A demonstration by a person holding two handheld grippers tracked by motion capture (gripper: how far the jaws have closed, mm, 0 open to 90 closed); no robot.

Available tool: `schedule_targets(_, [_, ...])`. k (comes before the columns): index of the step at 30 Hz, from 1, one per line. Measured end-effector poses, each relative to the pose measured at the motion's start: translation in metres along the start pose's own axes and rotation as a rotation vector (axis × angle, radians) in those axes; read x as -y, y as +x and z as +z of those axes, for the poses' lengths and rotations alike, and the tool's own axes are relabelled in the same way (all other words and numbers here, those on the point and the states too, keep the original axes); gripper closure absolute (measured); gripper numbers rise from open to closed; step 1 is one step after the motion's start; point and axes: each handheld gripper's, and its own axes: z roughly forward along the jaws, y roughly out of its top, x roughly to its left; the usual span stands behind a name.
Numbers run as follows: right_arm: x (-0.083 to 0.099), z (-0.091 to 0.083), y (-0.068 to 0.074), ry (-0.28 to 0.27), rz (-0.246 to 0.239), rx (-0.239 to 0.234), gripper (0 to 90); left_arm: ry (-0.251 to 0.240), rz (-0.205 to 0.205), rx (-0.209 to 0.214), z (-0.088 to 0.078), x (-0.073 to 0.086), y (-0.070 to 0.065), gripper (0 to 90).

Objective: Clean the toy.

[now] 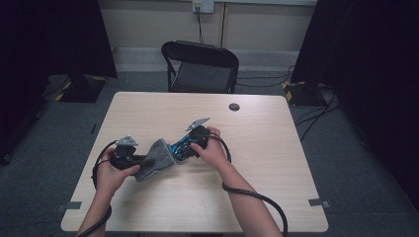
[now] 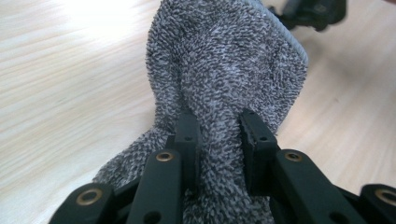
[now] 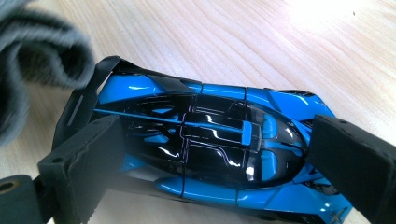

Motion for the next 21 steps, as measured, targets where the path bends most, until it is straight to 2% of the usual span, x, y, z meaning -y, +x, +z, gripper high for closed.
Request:
schedule_targets(3, [0.0,0.0,0.0,-0.001,-0.001,-0.001,3.5,-0.019,-0.034,-0.026,-0.002,0.002,0.006,71.9])
schedule_targets(4, [0.0,0.0,0.0,-0.001,-0.001,-0.001,3.5,-0.019,-0.034,-0.026,-0.002,0.002,0.006,71.9])
schedule_targets(5, [0.0,0.0,0.0,-0.002,0.0,-0.002,3.5,-0.024,-0.048,-0.047,-0.002,0.002,0.009,71.9])
schedule_targets(6, [0.001,0.0,0.0,-0.006,-0.001,-0.004,3.5,-0.017,-0.063,-0.078,-0.003,0.003,0.012,71.9])
schedule_targets(10, [0.001,0.0,-0.001,-0.006,-0.003,-0.003,3.5,-0.006,-0.118,-0.109,-0.001,0.006,0.021,71.9])
schedule_targets(11, [0.001,0.0,-0.001,-0.006,-0.003,-0.003,3.5,-0.006,-0.118,-0.109,-0.001,0.006,0.021,71.9])
schedule_targets(12, [0.001,0.0,0.0,-0.01,0.001,-0.003,3.5,-0.008,-0.153,-0.118,0.001,0.007,0.025,71.9])
schedule_targets(13, [0.001,0.0,0.0,-0.01,0.001,-0.003,3.5,-0.008,-0.153,-0.118,0.001,0.007,0.025,71.8])
schedule_targets(14, [0.001,0.0,0.0,-0.01,0.0,-0.003,3.5,-0.001,-0.177,-0.155,0.003,0.008,0.029,71.6])
schedule_targets(15, [0.001,0.0,0.0,-0.01,0.0,-0.003,3.5,-0.001,-0.177,-0.155,0.003,0.008,0.029,71.4])
schedule_targets(16, [0.001,0.0,-0.001,-0.006,-0.003,-0.003,3.5,-0.004,-0.198,-0.177,0.005,0.008,0.032,71.3])
schedule_targets(17, [0.001,0.0,0.0,-0.006,0.0,-0.004,3.5,-0.008,-0.216,-0.176,0.006,0.007,0.033,71.3])
schedule_targets(21, [0.0,0.0,0.0,0.001,0.001,-0.002,3.5,-0.01,-0.239,-0.21,0.012,0.004,0.034,71.3])
